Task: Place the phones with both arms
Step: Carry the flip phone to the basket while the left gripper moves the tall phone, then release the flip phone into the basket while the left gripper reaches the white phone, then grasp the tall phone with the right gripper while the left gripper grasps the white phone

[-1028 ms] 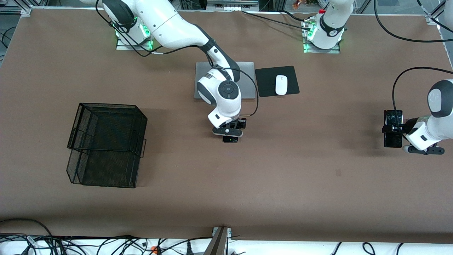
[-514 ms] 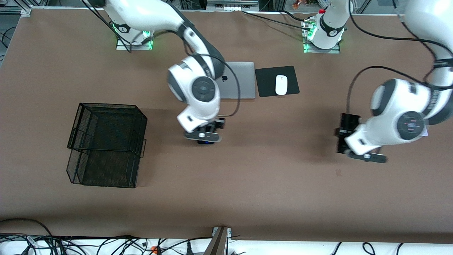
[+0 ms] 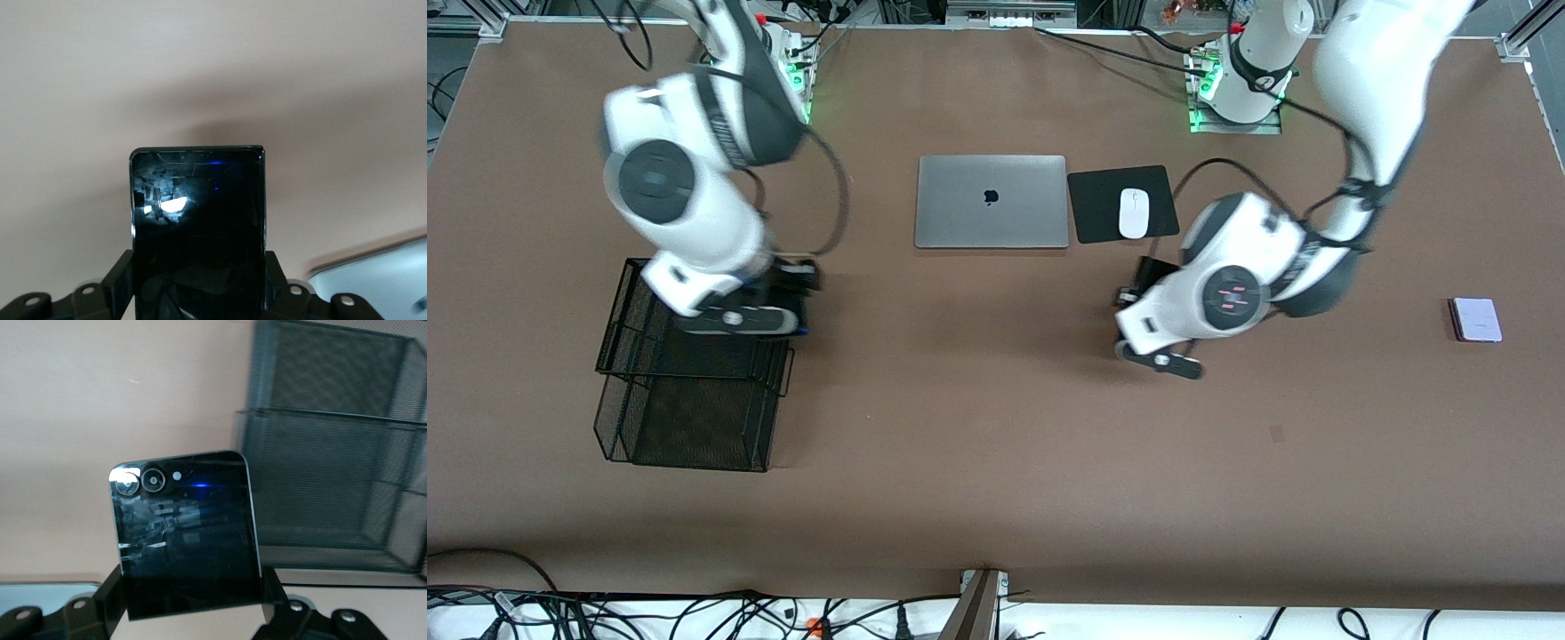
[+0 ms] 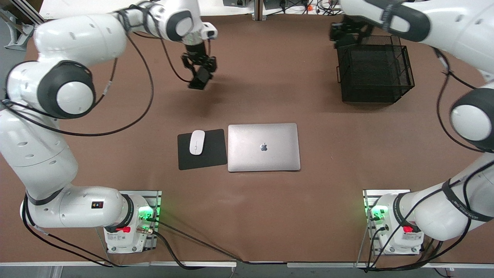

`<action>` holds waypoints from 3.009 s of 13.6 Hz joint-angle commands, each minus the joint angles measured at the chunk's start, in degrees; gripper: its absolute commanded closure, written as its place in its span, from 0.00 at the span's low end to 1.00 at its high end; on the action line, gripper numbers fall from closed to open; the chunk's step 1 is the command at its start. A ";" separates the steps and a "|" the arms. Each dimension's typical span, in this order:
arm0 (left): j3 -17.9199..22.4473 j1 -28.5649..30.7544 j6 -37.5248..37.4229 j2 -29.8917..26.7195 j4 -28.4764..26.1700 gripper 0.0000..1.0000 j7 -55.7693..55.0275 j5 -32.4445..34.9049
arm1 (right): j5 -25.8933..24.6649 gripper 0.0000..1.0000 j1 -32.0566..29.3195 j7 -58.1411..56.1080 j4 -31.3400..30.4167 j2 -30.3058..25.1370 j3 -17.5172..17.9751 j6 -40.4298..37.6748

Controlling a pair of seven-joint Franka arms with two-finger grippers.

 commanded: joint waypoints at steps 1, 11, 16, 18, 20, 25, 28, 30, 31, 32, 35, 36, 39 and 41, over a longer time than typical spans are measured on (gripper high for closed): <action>0.36 -7.26 10.70 6.20 2.00 0.73 -11.16 -3.89 | 0.85 1.00 0.35 -10.95 -15.34 -9.70 -8.17 7.22; 4.22 -9.77 25.73 3.43 2.00 0.00 -21.58 -4.16 | 7.18 1.00 -4.83 -19.42 -15.36 5.14 -17.17 19.81; 4.84 3.06 0.07 -9.58 2.18 0.00 -12.74 -3.37 | 8.94 0.00 -4.92 -19.16 -11.77 5.77 -17.00 16.93; 5.02 7.01 -6.18 -13.63 2.09 0.00 -7.01 2.83 | 8.85 0.00 -4.57 -18.72 -5.73 5.68 -16.91 8.96; 4.93 8.70 -10.94 -15.75 1.39 0.00 1.31 14.59 | 8.85 0.00 -3.52 -16.02 1.30 5.77 -16.39 -0.53; 4.75 24.14 -11.93 -15.93 -0.45 0.00 17.78 22.38 | 9.72 0.00 11.04 4.96 6.08 6.11 -16.12 -4.81; 4.49 34.24 -3.96 -16.11 -6.06 0.00 23.84 22.38 | 15.85 0.00 17.83 12.97 11.33 12.94 -13.49 -2.87; 4.49 42.76 6.30 -15.15 -10.80 0.00 26.92 21.95 | 19.04 0.00 20.73 21.75 18.61 19.27 -10.60 -2.17; 4.49 46.37 11.93 -13.66 -12.31 0.00 30.86 21.94 | 19.13 0.00 22.31 26.32 22.48 22.61 -8.93 -0.77; 4.49 49.89 16.33 -11.47 -12.58 0.00 34.98 21.86 | 19.05 0.00 23.54 30.63 25.39 25.25 -7.43 1.07; 4.40 56.41 22.34 -3.39 -11.89 0.00 43.88 19.07 | 18.87 0.00 27.50 34.10 26.39 29.66 -5.14 9.94; 4.40 57.99 23.57 -1.45 -11.97 0.00 47.30 16.00 | 18.69 0.00 28.12 33.93 26.13 30.98 -5.05 11.97; 4.49 60.64 24.81 1.90 -10.66 0.00 56.37 11.58 | 17.38 0.00 30.49 33.40 24.55 35.46 -4.78 17.07; 4.58 61.35 27.00 2.44 -10.48 0.00 56.56 11.57 | 15.97 0.00 30.76 31.56 20.43 36.00 -4.78 21.28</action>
